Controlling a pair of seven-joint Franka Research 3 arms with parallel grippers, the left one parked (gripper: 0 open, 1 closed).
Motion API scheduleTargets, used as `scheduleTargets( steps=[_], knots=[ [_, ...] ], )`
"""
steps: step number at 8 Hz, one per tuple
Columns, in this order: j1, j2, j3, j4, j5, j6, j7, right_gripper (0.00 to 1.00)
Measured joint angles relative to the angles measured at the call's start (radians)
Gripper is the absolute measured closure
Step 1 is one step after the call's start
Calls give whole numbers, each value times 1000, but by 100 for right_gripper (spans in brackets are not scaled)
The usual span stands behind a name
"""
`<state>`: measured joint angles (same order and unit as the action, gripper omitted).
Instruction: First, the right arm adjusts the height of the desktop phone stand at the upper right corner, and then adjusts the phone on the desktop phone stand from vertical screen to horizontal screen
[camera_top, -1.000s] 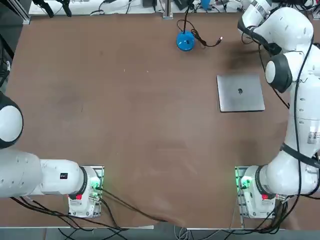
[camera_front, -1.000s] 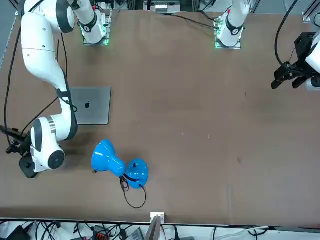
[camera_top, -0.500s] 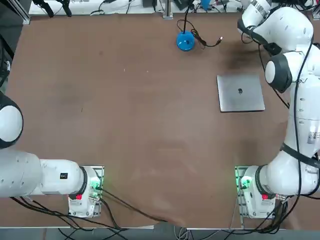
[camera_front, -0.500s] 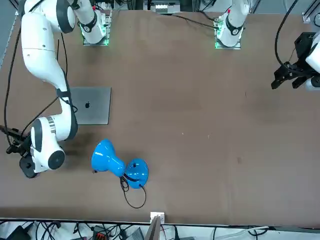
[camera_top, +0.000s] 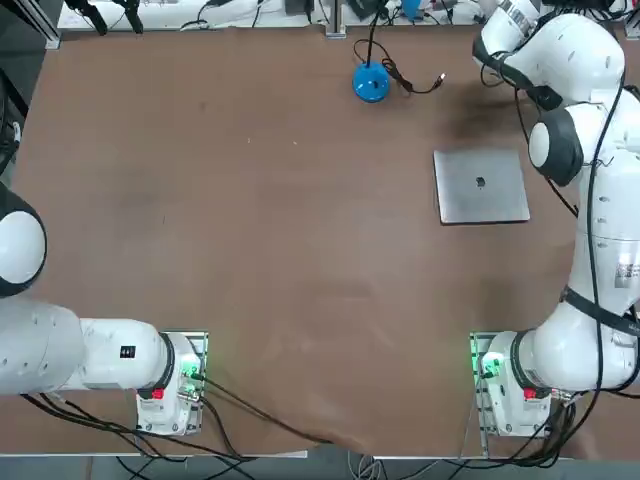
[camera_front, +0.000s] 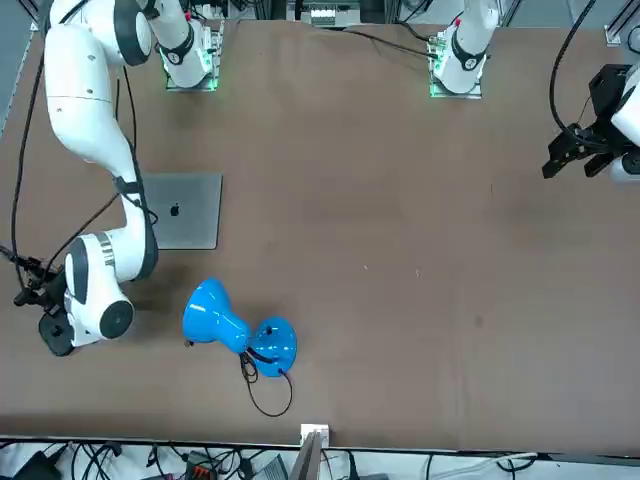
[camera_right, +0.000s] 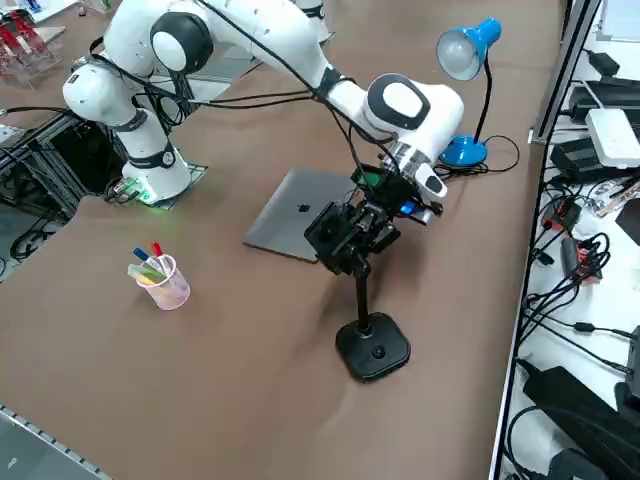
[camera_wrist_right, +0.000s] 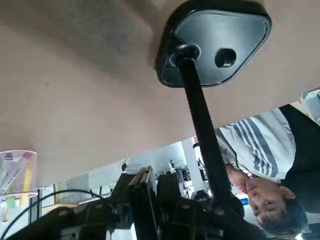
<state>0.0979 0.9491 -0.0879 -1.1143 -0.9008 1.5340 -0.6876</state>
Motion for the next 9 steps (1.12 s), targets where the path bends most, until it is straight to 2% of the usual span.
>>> scheduleTargets(
  steps=[9],
  knots=[
    [15,0,9,49,8,-2,0,78]
  ],
)
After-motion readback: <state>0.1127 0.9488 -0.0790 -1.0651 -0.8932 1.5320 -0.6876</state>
